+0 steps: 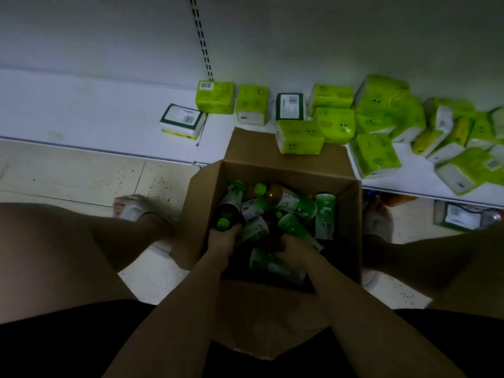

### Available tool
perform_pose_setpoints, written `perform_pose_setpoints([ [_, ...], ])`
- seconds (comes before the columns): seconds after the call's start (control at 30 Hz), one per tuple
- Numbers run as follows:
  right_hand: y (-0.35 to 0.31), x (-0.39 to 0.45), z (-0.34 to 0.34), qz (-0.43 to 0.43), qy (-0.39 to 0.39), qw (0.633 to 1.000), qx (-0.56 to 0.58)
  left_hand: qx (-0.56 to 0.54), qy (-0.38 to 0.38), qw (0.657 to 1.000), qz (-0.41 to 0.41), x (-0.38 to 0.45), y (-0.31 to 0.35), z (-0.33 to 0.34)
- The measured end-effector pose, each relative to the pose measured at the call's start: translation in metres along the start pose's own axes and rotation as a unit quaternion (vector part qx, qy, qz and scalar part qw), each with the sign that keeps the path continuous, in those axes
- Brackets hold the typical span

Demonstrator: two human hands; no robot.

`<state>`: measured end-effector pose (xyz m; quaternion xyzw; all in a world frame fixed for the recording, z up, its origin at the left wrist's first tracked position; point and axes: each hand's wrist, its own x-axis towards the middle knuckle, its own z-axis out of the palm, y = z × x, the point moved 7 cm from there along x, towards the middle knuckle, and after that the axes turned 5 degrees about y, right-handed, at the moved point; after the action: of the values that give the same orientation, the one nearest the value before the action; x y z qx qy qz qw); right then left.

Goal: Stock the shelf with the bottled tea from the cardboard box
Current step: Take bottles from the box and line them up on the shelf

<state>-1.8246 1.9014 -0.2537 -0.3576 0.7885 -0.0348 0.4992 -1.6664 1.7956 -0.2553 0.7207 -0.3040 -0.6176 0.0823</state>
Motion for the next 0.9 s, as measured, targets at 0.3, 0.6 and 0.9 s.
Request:
perform_pose_setpoints([
  [0.3,0.052,0.029,0.038,0.076,-0.151,0.977,-0.130,-0.147,0.041,0.988,-0.028,0.033,-0.014,0.015],
  [0.6,0.043,0.023,0.028,0.028,-0.107,0.967,-0.230,-0.238,0.080,0.968,-0.032,0.026,-0.007,0.022],
  [0.9,0.029,0.007,-0.001,-0.002,-0.033,0.996,0.087,-0.066,0.116,0.977,0.167,-0.022,0.027,0.004],
])
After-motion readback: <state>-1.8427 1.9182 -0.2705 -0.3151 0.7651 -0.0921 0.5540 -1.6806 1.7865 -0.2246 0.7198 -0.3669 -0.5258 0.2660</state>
